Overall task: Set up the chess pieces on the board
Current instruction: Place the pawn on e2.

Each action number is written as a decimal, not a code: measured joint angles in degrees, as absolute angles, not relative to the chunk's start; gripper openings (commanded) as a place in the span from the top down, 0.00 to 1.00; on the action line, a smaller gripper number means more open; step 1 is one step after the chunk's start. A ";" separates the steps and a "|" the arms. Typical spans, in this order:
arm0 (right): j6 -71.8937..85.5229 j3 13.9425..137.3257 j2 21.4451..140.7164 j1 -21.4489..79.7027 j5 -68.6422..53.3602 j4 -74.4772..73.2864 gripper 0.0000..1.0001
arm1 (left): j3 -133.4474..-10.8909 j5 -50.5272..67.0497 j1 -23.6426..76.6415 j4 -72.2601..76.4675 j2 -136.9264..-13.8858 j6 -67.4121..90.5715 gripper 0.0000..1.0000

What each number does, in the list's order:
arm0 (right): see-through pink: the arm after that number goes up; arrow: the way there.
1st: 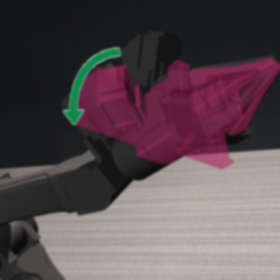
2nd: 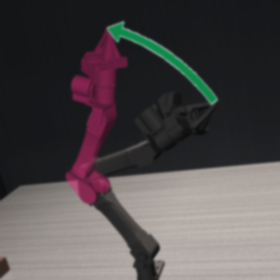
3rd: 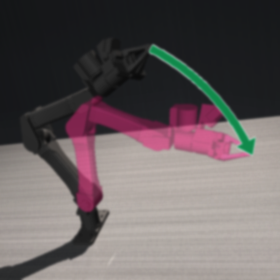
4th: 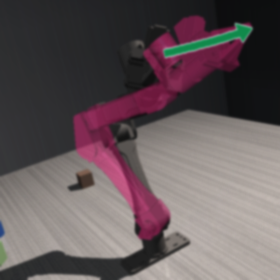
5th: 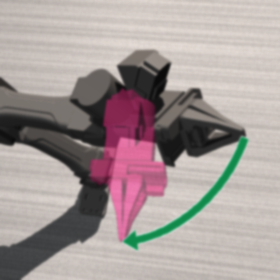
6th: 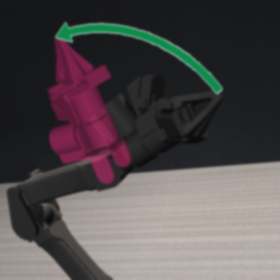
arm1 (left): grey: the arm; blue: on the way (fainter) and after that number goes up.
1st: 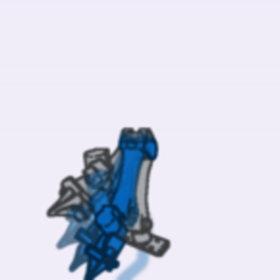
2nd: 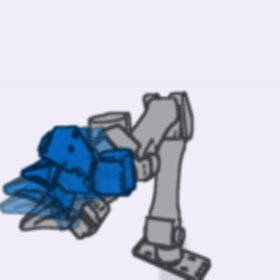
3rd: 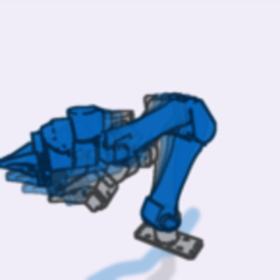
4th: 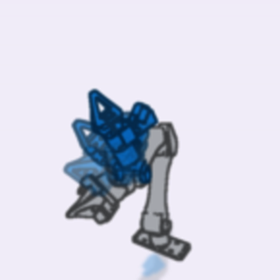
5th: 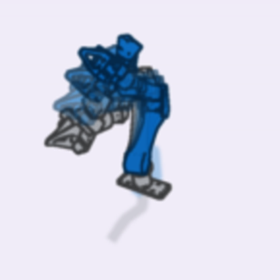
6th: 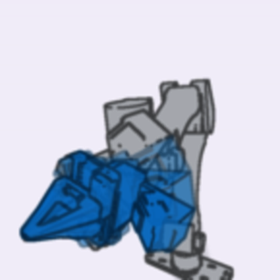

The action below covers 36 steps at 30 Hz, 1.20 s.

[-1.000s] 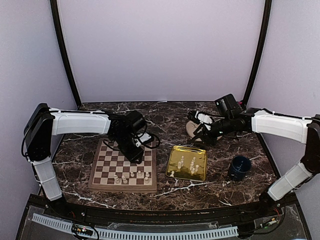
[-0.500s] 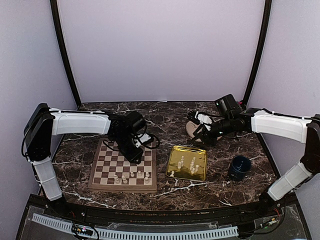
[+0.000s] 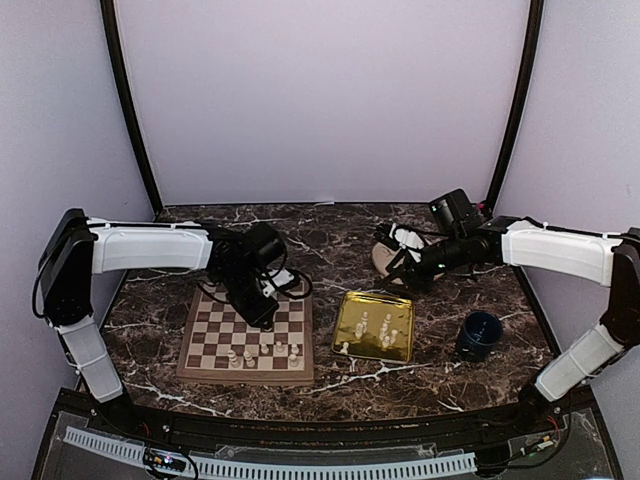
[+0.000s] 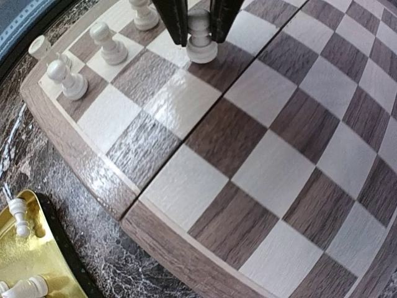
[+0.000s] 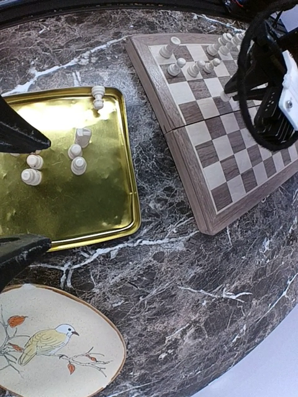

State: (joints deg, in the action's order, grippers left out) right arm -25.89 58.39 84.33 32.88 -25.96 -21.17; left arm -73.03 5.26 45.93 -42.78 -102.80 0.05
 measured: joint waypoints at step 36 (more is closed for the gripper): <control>-26.96 58.50 85.30 32.88 -26.59 -22.55 0.55 | -63.05 10.52 45.93 -45.60 -94.74 3.40 0.88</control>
State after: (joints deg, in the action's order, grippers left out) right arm -26.96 58.50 85.30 32.88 -26.59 -22.55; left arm -63.05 10.52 45.93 -45.60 -94.74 3.40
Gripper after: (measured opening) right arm 0.451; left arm 0.117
